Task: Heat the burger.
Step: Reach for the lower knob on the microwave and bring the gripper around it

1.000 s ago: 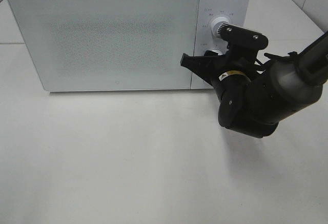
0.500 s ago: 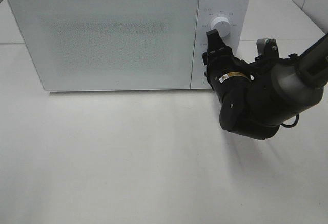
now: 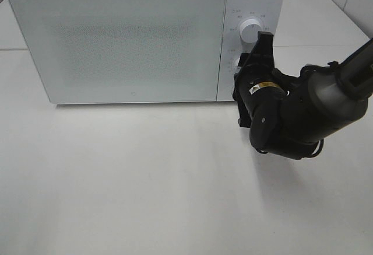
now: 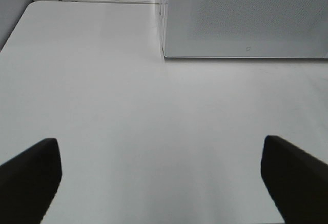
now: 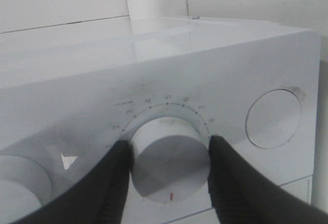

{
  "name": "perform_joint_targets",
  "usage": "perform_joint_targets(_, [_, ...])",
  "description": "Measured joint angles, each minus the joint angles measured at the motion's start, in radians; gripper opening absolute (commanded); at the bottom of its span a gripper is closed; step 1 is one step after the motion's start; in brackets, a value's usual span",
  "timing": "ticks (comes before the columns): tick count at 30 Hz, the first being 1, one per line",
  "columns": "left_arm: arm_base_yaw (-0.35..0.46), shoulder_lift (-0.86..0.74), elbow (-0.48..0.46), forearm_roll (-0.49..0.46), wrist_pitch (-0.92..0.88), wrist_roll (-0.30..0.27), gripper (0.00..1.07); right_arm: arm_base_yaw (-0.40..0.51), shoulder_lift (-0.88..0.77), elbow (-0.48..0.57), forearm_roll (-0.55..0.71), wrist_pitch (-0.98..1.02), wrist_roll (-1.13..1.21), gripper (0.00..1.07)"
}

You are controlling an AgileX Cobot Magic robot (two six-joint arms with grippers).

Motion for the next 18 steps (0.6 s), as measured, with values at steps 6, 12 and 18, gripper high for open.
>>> perform_joint_targets(6, [0.000,0.000,0.000,0.000,0.000,0.000,0.98,0.000,0.000,0.000,0.000,0.000,0.005,0.00])
perform_joint_targets(12, [0.000,0.000,0.000,0.000,0.000,0.000,0.98,0.000,0.000,0.000,0.001,0.000,0.005,0.03])
perform_joint_targets(18, [0.000,0.000,0.000,0.000,0.000,0.000,0.98,0.000,0.000,0.000,0.005,0.000,-0.005,0.12])
